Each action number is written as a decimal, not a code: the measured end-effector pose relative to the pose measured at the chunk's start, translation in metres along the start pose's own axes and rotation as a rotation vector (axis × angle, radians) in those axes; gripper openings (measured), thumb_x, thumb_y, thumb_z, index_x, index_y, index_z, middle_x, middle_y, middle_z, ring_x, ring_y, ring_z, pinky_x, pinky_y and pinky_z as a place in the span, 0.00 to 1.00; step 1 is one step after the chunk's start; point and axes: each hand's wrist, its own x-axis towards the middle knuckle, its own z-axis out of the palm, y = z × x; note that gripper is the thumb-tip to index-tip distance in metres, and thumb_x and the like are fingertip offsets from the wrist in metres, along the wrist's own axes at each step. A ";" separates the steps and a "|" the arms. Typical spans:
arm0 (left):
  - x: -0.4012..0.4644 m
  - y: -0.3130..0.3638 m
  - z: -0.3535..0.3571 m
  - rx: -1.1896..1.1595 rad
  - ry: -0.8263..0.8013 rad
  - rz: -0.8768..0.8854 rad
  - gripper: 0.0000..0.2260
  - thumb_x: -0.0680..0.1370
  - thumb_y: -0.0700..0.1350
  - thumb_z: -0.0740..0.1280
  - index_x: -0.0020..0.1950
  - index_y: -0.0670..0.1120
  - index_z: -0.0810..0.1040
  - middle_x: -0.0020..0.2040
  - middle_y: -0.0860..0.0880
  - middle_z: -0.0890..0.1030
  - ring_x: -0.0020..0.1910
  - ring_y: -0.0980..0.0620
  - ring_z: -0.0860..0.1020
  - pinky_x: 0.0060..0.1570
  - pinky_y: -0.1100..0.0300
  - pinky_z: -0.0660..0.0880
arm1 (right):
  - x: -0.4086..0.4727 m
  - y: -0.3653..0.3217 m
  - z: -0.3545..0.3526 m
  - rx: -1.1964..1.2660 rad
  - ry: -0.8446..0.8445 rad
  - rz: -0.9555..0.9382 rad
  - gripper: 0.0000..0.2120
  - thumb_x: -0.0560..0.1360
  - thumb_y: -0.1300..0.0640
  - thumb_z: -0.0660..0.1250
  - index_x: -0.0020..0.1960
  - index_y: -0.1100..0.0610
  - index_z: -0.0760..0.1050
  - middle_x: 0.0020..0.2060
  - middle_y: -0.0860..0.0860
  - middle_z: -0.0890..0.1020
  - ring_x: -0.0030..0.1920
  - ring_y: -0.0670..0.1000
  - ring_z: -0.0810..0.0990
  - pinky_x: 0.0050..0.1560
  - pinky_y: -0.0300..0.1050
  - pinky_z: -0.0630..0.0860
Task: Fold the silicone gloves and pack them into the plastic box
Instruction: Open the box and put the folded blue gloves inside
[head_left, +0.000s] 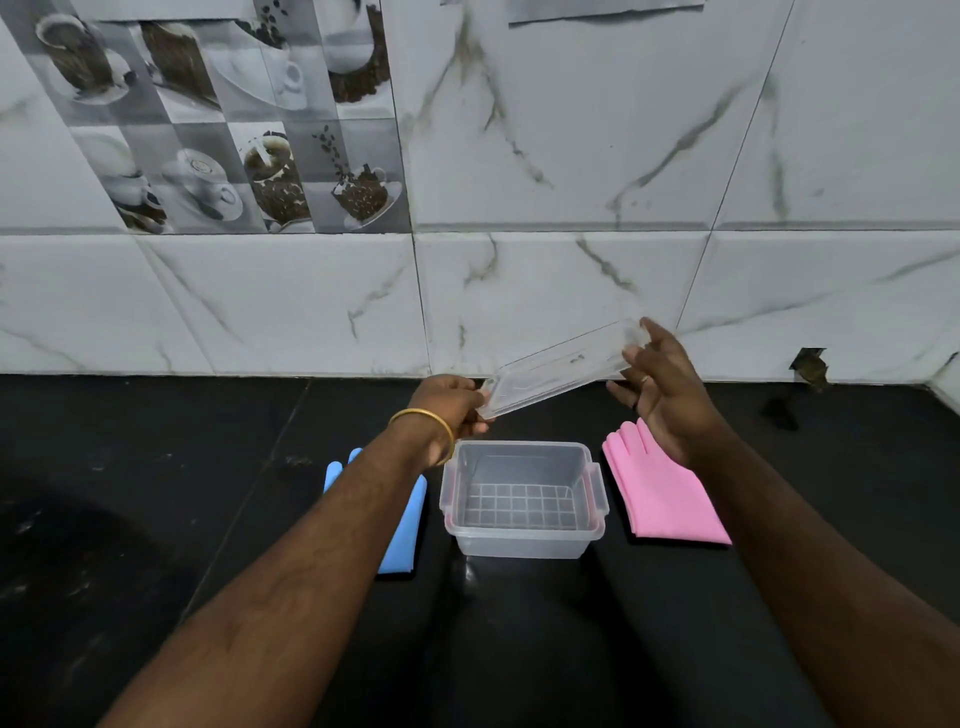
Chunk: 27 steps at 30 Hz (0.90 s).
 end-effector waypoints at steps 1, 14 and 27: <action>0.007 0.000 -0.004 0.035 0.040 0.012 0.14 0.77 0.32 0.68 0.62 0.32 0.74 0.39 0.41 0.78 0.23 0.52 0.77 0.26 0.62 0.79 | 0.004 0.005 -0.003 -0.043 0.028 0.050 0.30 0.78 0.60 0.67 0.77 0.54 0.61 0.69 0.54 0.72 0.63 0.53 0.76 0.64 0.54 0.73; 0.092 -0.034 -0.020 0.328 0.097 -0.007 0.15 0.73 0.29 0.71 0.59 0.35 0.77 0.51 0.36 0.80 0.42 0.44 0.79 0.35 0.57 0.80 | 0.061 0.070 -0.003 -0.503 0.251 0.336 0.10 0.77 0.58 0.69 0.53 0.64 0.80 0.37 0.54 0.81 0.33 0.50 0.75 0.35 0.44 0.72; 0.123 -0.084 -0.026 0.353 0.146 -0.246 0.08 0.76 0.42 0.70 0.41 0.38 0.80 0.29 0.42 0.74 0.22 0.50 0.69 0.23 0.62 0.70 | 0.079 0.122 -0.013 -0.696 0.175 0.575 0.22 0.78 0.43 0.65 0.58 0.61 0.77 0.52 0.58 0.82 0.52 0.58 0.81 0.58 0.57 0.78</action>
